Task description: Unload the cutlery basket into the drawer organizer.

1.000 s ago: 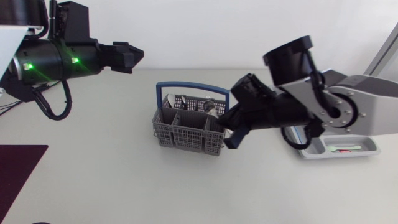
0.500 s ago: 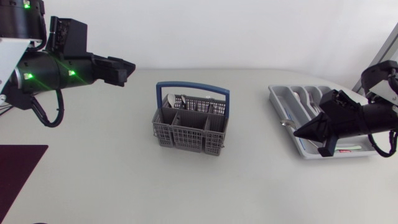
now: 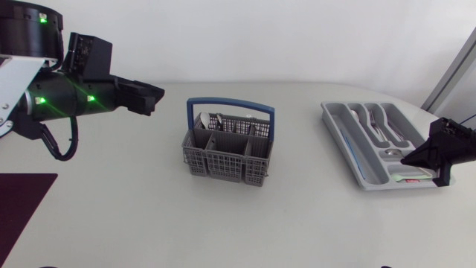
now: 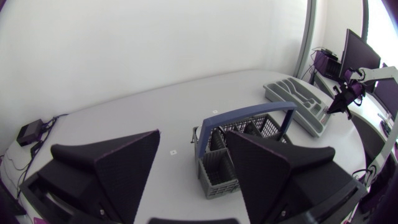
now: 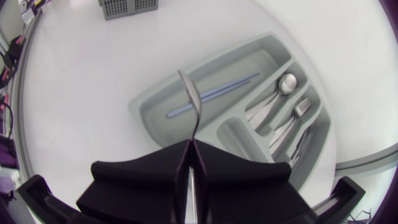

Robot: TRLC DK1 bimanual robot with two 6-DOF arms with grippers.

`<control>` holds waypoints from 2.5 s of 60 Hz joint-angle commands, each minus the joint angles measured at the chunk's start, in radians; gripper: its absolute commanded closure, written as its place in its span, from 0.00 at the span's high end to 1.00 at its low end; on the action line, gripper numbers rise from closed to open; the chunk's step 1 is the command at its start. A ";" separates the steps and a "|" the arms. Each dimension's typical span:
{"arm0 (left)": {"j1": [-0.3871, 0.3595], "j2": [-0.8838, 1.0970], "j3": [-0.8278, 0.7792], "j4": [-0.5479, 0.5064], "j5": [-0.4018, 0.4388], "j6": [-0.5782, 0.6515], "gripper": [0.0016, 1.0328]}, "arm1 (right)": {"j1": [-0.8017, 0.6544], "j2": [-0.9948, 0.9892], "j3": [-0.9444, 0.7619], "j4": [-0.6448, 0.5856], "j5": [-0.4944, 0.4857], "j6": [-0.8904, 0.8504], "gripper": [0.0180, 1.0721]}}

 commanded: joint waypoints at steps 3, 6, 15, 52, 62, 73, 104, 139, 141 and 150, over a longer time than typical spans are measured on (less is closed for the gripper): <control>-0.013 -0.011 -0.032 -0.008 -0.015 0.024 0.72 | -0.047 0.092 0.046 -0.008 0.044 -0.184 0.06; -0.016 -0.011 -0.038 -0.009 -0.019 0.027 0.72 | -0.059 0.113 0.044 0.023 0.069 -0.220 0.06; -0.016 -0.020 -0.046 -0.023 -0.032 0.033 0.72 | -0.090 0.144 0.026 0.095 0.104 -0.291 0.06; -0.028 -0.072 -0.075 -0.054 -0.061 0.047 0.72 | -0.056 0.219 -0.015 0.316 0.208 -0.355 0.23; -0.025 -0.083 -0.081 -0.058 -0.061 0.056 0.72 | -0.056 0.168 0.006 0.337 0.127 -0.269 0.56; -0.019 -0.093 -0.100 -0.058 -0.061 0.073 0.72 | -0.078 0.039 -0.005 0.325 0.006 -0.177 0.64; -0.099 -0.109 -0.230 -0.026 -0.066 0.231 0.72 | 0.321 -0.381 -0.287 0.437 -0.066 0.507 0.64; -0.119 0.180 -0.314 0.248 -0.093 0.306 0.34 | 0.758 -0.004 -0.081 0.716 0.104 1.131 0.11; -0.122 0.203 -0.311 0.265 -0.093 0.309 0.29 | 0.760 0.024 -0.052 0.714 0.102 1.154 0.06; -0.125 0.312 -0.291 0.339 -0.093 0.309 0.10 | 0.778 0.138 0.064 0.705 0.092 1.229 0.05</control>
